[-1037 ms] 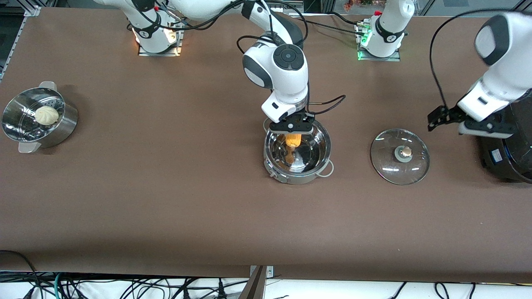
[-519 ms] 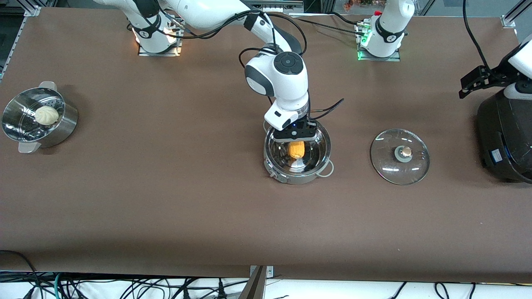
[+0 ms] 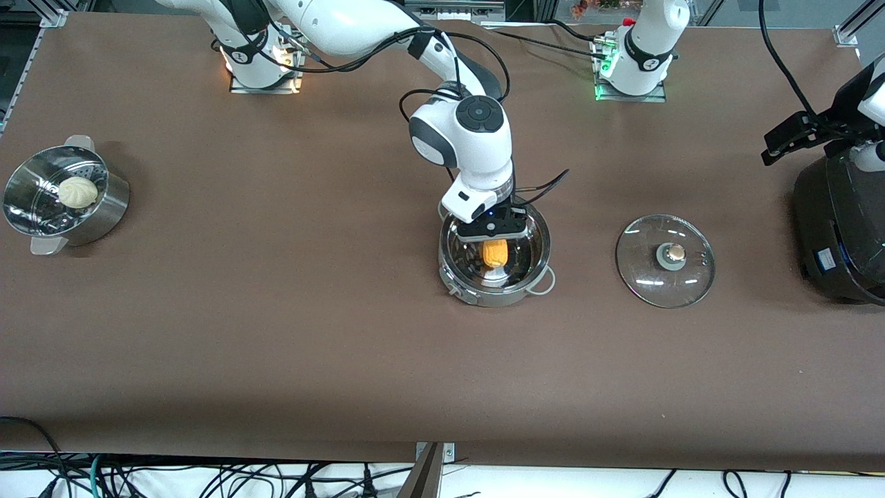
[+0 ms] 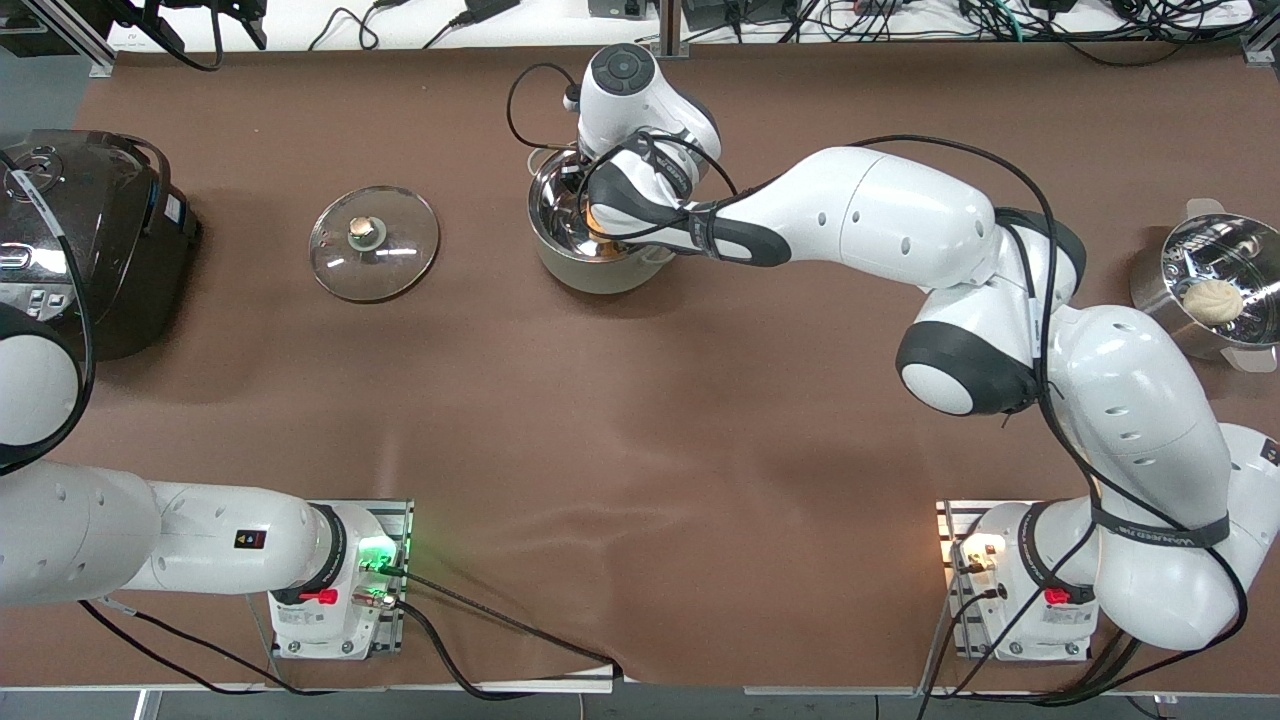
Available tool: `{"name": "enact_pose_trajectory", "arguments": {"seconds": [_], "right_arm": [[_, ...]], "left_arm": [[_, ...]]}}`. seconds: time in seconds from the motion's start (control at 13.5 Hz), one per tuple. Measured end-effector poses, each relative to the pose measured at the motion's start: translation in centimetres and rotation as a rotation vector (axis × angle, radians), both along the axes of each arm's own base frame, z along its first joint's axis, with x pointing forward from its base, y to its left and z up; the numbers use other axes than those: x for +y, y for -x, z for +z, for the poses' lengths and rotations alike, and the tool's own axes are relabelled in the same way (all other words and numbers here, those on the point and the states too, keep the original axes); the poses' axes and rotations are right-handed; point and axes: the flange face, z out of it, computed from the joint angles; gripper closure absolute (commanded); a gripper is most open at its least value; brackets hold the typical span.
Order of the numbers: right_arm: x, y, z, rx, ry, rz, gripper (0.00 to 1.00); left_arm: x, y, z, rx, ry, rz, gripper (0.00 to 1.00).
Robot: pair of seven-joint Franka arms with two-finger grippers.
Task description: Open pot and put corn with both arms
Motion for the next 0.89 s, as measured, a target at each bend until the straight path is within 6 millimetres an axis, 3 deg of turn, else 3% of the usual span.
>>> {"name": "enact_pose_trajectory", "arguments": {"seconds": [0.15, 0.37, 0.74, 0.89], "right_arm": [[0.1, 0.0, -1.2, 0.002, 0.002, 0.001, 0.83], [0.0, 0.0, -2.1, 0.007, 0.007, 0.002, 0.74], [0.0, 0.0, -2.0, 0.004, 0.009, 0.004, 0.01], [0.0, -0.1, -2.1, -0.006, 0.018, 0.010, 0.00]], "left_arm": [[0.2, -0.1, -0.3, 0.005, 0.000, 0.004, 0.00], [0.2, -0.2, -0.3, 0.006, 0.000, 0.004, 0.00], [0.2, -0.1, -0.3, 0.009, 0.000, 0.004, 0.00], [0.1, -0.1, -0.3, 0.009, 0.000, 0.003, 0.00]]}}
